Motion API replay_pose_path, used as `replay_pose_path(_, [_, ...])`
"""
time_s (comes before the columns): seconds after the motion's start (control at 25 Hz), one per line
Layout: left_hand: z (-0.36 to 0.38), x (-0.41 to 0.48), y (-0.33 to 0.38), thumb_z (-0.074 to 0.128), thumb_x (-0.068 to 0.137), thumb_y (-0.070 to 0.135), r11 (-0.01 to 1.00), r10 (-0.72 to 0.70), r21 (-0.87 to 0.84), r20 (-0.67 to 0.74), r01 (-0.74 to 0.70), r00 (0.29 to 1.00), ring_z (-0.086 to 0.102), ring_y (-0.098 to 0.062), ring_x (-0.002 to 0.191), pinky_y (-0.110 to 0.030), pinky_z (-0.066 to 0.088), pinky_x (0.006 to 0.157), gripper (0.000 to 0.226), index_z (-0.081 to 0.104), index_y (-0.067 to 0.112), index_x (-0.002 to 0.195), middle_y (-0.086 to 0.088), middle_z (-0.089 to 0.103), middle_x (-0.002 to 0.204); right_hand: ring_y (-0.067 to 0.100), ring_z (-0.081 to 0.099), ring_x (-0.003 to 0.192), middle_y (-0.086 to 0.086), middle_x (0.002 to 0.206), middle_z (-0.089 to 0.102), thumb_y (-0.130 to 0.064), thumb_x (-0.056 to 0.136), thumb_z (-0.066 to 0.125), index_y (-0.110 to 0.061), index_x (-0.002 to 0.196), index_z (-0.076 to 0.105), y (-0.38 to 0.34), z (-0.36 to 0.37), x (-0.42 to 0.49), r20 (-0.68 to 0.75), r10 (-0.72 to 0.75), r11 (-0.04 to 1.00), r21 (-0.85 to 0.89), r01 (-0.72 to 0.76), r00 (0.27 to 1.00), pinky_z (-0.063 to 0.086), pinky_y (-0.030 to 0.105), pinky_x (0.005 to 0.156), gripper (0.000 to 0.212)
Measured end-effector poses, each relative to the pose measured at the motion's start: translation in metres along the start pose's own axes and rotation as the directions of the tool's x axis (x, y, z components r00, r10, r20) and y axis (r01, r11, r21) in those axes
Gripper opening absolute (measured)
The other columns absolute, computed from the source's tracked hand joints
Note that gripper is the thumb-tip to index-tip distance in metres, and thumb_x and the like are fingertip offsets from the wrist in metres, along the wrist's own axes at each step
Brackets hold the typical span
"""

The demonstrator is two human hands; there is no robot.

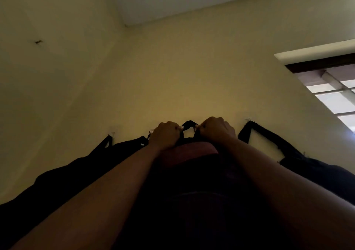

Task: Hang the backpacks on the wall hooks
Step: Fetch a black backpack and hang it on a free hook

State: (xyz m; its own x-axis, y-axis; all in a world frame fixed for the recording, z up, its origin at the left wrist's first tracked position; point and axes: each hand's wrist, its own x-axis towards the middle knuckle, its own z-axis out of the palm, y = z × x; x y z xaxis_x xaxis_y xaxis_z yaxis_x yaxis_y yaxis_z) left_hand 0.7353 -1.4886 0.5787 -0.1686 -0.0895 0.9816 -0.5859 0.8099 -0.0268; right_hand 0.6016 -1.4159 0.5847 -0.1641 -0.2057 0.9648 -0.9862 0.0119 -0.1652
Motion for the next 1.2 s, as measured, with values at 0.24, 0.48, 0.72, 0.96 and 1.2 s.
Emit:
replay_pose_path(0.24, [-0.004, 0.023, 0.000, 0.052, 0.092, 0.037, 0.954, -0.228, -0.115, 0.327, 0.278, 0.917, 0.044, -0.017, 0.060, -0.027, 0.033, 0.054, 0.034, 0.055, 0.005, 0.079, -0.005, 0.048, 0.069, 0.028, 0.052, 0.084, 0.013, 0.095, 0.056, -0.037, 0.090, 0.049, -0.009, 0.082, 0.055, 0.003, -0.005, -0.002, 0.033, 0.011, 0.999, -0.047, -0.010, 0.999, 0.037, 0.030, 0.071, 0.029])
replay_pose_path(0.48, [-0.005, 0.012, 0.002, 0.059, 0.087, 0.039, 0.921, -0.283, -0.145, 0.389, 0.362, 0.877, 0.045, -0.018, 0.062, -0.025, 0.030, 0.051, 0.039, 0.051, 0.004, 0.070, -0.004, 0.045, 0.064, 0.033, 0.057, 0.109, 0.016, 0.119, 0.059, -0.044, 0.091, 0.046, -0.010, 0.097, 0.061, 0.004, -0.005, -0.011, 0.107, 0.047, 0.998, -0.052, -0.041, 0.993, 0.038, 0.032, 0.076, 0.038])
replay_pose_path(0.72, [-0.009, -0.010, 0.011, 0.049, 0.092, 0.040, 0.969, -0.194, -0.096, 0.278, 0.228, 0.941, 0.032, -0.010, 0.048, -0.023, 0.022, 0.046, 0.053, 0.032, 0.014, 0.049, -0.001, 0.034, 0.052, 0.031, 0.058, 0.095, 0.018, 0.104, 0.060, -0.045, 0.095, 0.040, -0.009, 0.074, 0.053, 0.005, -0.001, -0.025, 0.146, 0.036, 0.997, 0.064, -0.046, 0.989, 0.037, 0.031, 0.072, 0.043])
replay_pose_path(0.96, [-0.031, -0.031, 0.034, 0.041, 0.095, 0.039, 0.981, -0.168, -0.050, 0.284, 0.190, 0.944, 0.049, -0.014, 0.066, -0.020, 0.029, 0.055, 0.038, 0.051, 0.016, 0.067, -0.004, 0.051, 0.073, 0.031, 0.062, 0.097, 0.016, 0.105, 0.068, -0.039, 0.097, 0.038, -0.002, 0.102, 0.067, 0.002, -0.033, -0.052, 0.129, -0.032, 0.981, 0.193, 0.007, 0.991, 0.049, 0.034, 0.081, 0.048])
replay_pose_path(1.2, [-0.077, -0.115, 0.066, 0.040, 0.095, 0.043, 0.796, -0.208, -0.505, 0.290, 0.334, 0.934, 0.050, -0.017, 0.118, -0.023, 0.036, 0.088, 0.044, 0.053, 0.019, 0.130, -0.003, 0.054, 0.134, 0.025, 0.057, 0.108, 0.008, 0.117, 0.064, -0.037, 0.099, 0.034, -0.012, 0.117, 0.060, -0.025, -0.090, -0.143, 0.141, 0.047, 0.928, 0.361, -0.095, 0.989, 0.039, 0.028, 0.079, 0.040])
